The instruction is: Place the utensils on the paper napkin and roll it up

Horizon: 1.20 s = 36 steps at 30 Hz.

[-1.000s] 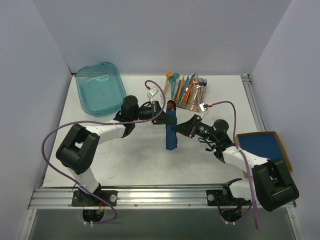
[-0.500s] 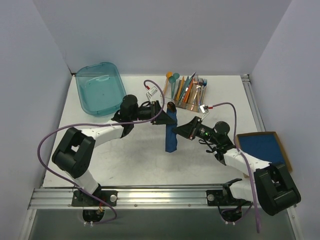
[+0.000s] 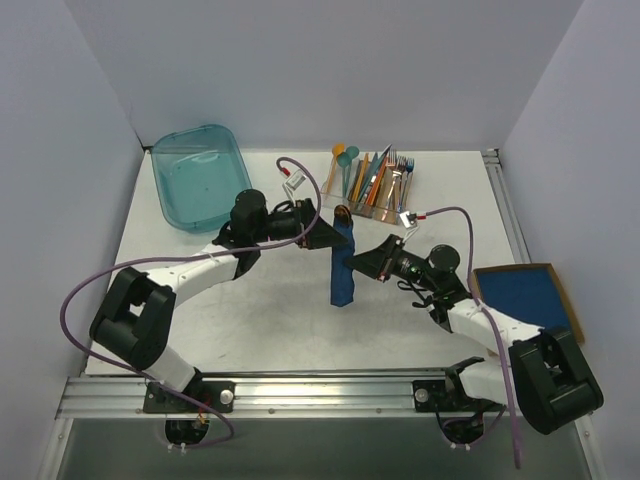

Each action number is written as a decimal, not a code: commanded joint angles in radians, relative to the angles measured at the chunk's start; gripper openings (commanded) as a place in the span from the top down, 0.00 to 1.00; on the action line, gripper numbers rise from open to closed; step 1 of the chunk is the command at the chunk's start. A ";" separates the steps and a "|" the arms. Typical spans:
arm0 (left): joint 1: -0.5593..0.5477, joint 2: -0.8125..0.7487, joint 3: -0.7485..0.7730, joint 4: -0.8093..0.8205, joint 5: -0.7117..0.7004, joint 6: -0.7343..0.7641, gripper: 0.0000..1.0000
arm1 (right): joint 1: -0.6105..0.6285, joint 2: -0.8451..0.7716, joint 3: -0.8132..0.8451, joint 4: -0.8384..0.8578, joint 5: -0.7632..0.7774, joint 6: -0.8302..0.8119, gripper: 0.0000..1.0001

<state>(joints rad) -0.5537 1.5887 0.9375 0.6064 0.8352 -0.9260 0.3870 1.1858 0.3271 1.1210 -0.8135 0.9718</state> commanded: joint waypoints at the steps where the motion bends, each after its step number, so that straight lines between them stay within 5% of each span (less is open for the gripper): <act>1: 0.020 -0.067 -0.038 0.016 -0.028 0.043 0.06 | 0.003 -0.048 0.038 0.085 0.008 0.013 1.00; 18: 0.014 -0.009 -0.177 0.553 0.018 -0.264 0.06 | 0.007 -0.012 0.164 0.195 0.039 0.136 1.00; 24: 0.006 0.099 -0.160 0.855 0.035 -0.444 0.06 | 0.041 0.043 0.190 0.284 0.051 0.183 1.00; 36: -0.005 0.076 -0.151 0.943 0.036 -0.502 0.06 | 0.073 0.095 0.214 0.310 0.066 0.180 1.00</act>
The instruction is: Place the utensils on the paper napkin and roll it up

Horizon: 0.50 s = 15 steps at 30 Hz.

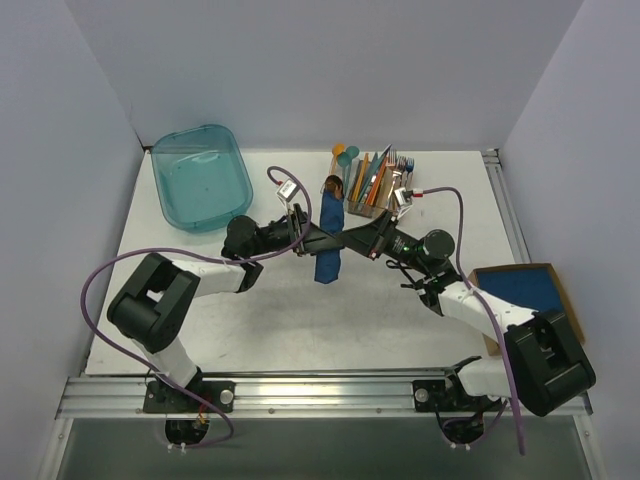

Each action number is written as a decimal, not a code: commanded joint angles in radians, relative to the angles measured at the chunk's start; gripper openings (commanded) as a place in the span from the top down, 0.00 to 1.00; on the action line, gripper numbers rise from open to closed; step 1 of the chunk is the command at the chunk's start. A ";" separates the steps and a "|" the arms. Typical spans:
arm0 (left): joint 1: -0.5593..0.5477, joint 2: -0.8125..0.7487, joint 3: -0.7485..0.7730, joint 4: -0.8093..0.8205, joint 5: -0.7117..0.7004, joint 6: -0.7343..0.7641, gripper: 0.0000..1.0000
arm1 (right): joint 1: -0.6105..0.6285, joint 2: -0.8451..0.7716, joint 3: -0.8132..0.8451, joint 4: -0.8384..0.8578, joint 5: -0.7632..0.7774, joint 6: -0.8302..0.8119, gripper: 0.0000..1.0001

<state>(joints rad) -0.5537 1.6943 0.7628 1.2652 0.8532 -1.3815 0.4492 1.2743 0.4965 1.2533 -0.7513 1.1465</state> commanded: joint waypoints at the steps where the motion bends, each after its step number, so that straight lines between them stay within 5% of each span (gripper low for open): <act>1: -0.006 -0.031 0.026 0.289 0.023 -0.051 0.05 | 0.011 0.008 0.045 0.184 0.007 0.007 1.00; 3: -0.006 -0.036 0.024 0.290 0.023 -0.057 0.00 | 0.011 0.007 0.045 0.186 0.009 0.004 1.00; 15: -0.008 -0.047 0.030 0.310 0.046 -0.090 0.36 | 0.009 0.000 0.039 0.152 0.015 -0.031 1.00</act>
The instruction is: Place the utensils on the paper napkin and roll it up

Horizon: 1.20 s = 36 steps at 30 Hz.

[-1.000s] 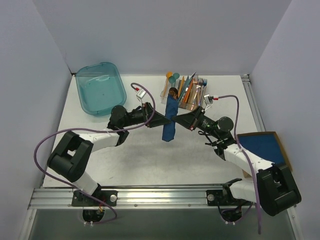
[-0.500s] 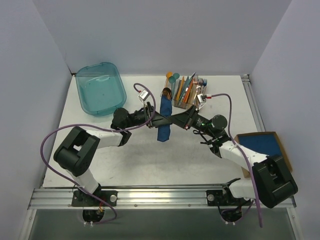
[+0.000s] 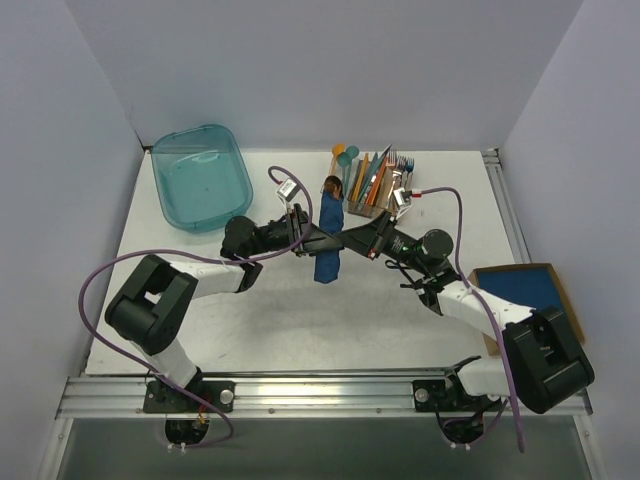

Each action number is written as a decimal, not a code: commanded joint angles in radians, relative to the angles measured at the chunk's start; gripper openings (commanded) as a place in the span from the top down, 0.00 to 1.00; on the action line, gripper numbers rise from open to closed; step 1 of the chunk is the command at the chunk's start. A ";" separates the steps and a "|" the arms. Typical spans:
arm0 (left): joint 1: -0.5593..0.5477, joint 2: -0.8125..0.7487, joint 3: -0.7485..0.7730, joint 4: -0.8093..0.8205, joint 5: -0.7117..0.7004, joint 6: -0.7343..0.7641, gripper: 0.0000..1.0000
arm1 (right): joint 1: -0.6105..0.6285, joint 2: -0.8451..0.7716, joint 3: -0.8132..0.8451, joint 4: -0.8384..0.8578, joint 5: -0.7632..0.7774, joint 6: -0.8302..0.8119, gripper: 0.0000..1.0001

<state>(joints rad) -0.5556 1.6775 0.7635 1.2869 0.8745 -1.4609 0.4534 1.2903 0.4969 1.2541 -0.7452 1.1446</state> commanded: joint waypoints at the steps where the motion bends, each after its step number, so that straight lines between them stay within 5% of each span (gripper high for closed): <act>1: -0.007 -0.029 0.030 0.288 0.027 -0.010 0.39 | 0.004 -0.017 0.040 0.143 0.010 -0.035 1.00; 3: -0.009 -0.025 0.030 0.285 0.037 -0.010 0.51 | 0.004 -0.022 0.045 0.119 0.015 -0.057 1.00; 9: -0.013 -0.002 0.026 0.273 0.052 0.000 0.57 | 0.002 -0.034 0.072 0.048 0.015 -0.098 1.00; 22: -0.021 -0.019 0.022 0.209 0.081 0.040 0.43 | -0.005 -0.052 0.106 -0.048 0.021 -0.160 1.00; 29: -0.018 -0.036 0.028 0.173 0.075 0.065 0.63 | -0.007 -0.060 0.098 -0.051 0.021 -0.164 1.00; 32: -0.010 -0.036 0.033 0.161 0.073 0.070 0.61 | -0.007 -0.066 0.088 -0.055 0.023 -0.166 1.00; 36: -0.006 -0.047 0.042 0.135 0.075 0.088 0.43 | -0.007 -0.071 0.080 -0.059 0.024 -0.169 1.00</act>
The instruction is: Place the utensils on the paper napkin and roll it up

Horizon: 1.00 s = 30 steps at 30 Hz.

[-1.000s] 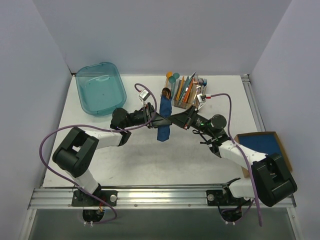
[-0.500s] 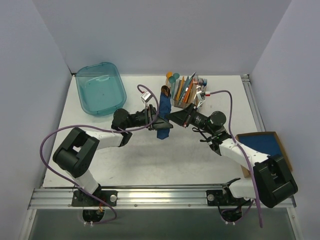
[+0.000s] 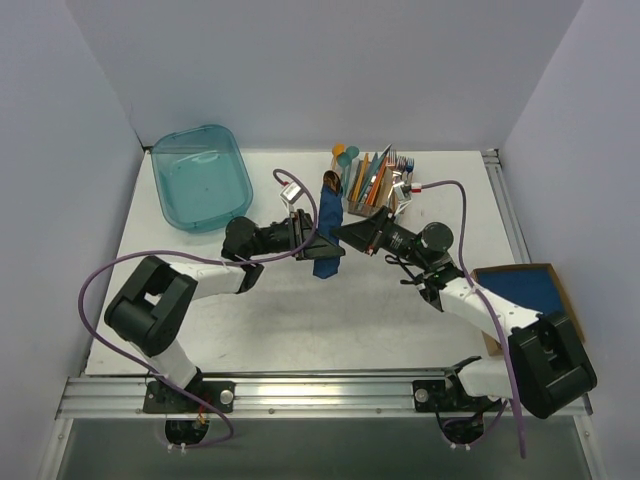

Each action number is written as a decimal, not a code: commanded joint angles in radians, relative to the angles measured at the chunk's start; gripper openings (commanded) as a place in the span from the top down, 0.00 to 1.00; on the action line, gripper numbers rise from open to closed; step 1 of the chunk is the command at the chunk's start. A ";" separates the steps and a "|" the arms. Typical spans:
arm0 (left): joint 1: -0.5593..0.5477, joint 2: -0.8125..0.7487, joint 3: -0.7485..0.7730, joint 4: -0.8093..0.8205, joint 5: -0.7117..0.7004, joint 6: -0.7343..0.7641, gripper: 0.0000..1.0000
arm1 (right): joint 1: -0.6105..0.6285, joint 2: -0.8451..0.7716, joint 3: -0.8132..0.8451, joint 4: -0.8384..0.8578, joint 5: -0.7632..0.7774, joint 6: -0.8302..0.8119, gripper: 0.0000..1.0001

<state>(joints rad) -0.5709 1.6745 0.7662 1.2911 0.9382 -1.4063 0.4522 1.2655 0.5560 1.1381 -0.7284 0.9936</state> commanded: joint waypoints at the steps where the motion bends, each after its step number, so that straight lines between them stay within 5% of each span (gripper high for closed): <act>1: 0.011 -0.047 0.042 0.122 0.010 0.038 0.42 | -0.006 -0.046 0.016 0.060 0.006 -0.019 1.00; 13: 0.019 -0.067 0.047 0.048 -0.015 0.079 0.64 | -0.004 -0.064 0.002 0.049 0.014 -0.024 1.00; 26: 0.034 -0.099 0.067 -0.056 -0.027 0.139 0.53 | 0.000 -0.074 -0.018 0.040 0.018 -0.036 1.00; 30: 0.036 -0.107 0.073 -0.096 -0.032 0.161 0.60 | 0.002 -0.078 -0.021 0.038 0.018 -0.038 1.00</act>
<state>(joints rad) -0.5510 1.6157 0.7864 1.1893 0.9386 -1.2881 0.4519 1.2255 0.5396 1.1324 -0.6975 0.9787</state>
